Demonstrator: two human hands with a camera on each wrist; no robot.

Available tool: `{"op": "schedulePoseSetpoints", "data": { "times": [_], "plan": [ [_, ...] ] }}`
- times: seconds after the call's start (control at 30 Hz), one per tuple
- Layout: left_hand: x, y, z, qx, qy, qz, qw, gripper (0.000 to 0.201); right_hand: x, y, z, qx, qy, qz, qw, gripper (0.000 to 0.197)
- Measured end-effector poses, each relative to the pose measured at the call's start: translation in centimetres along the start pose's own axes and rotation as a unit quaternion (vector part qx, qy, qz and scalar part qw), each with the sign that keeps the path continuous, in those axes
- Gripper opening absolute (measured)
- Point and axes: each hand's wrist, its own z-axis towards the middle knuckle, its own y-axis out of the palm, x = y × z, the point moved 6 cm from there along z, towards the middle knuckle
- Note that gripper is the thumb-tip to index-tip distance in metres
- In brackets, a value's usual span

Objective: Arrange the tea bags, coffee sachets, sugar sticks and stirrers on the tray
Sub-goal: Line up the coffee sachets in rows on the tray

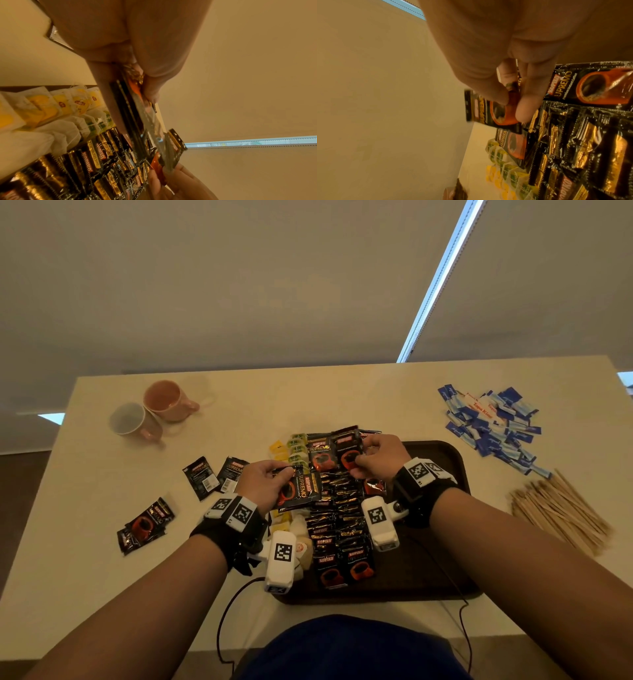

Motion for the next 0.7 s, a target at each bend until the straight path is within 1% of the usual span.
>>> {"op": "schedulePoseSetpoints", "data": {
  "times": [0.1, 0.13, 0.2, 0.27, 0.33, 0.37, 0.43, 0.47, 0.6, 0.7],
  "plan": [
    [0.0, 0.0, -0.1, 0.002, -0.001, -0.006, 1.000, 0.005, 0.2, 0.8, 0.0, -0.012, 0.027, 0.029, 0.999, 0.012],
    [0.0, -0.1, -0.1, 0.002, -0.001, -0.008, 1.000, 0.004, 0.3, 1.1, 0.0, -0.008, 0.025, 0.018, 0.999, 0.009],
    [-0.1, -0.1, -0.2, -0.002, -0.005, -0.017, 1.000, 0.005, 0.3, 1.4, 0.4, 0.008, -0.006, -0.063, 0.998, 0.007],
    [-0.2, -0.2, -0.3, -0.005, -0.005, -0.022, 1.000, 0.008, 0.4, 1.8, 0.4, 0.015, -0.020, -0.104, 0.994, 0.014],
    [-0.3, -0.4, -0.3, 0.000, -0.002, -0.016, 1.000, 0.008, 0.9, 2.5, 0.3, -0.008, 0.002, -0.086, 0.996, 0.019],
    [-0.4, -0.5, -0.2, 0.003, -0.001, -0.013, 1.000, 0.007, 1.1, 2.9, 0.1, -0.026, 0.017, -0.066, 0.997, 0.017],
    [-0.5, -0.7, -0.2, 0.007, 0.001, -0.012, 1.000, 0.005, 1.2, 3.5, -0.3, -0.048, 0.045, -0.041, 0.997, 0.007],
    [-0.5, -0.8, -0.2, 0.008, 0.001, -0.012, 1.000, 0.006, 1.2, 3.7, -0.3, -0.049, 0.056, -0.041, 0.996, 0.008],
    [-0.5, -0.8, -0.3, 0.011, -0.001, -0.014, 1.000, 0.003, 1.6, 4.3, 0.1, -0.043, 0.082, -0.083, 0.992, 0.006],
    [-0.5, -0.8, -0.3, 0.013, -0.004, -0.016, 1.000, 0.005, 1.7, 4.5, 0.6, -0.035, 0.083, -0.125, 0.988, 0.013]
  ]
}}
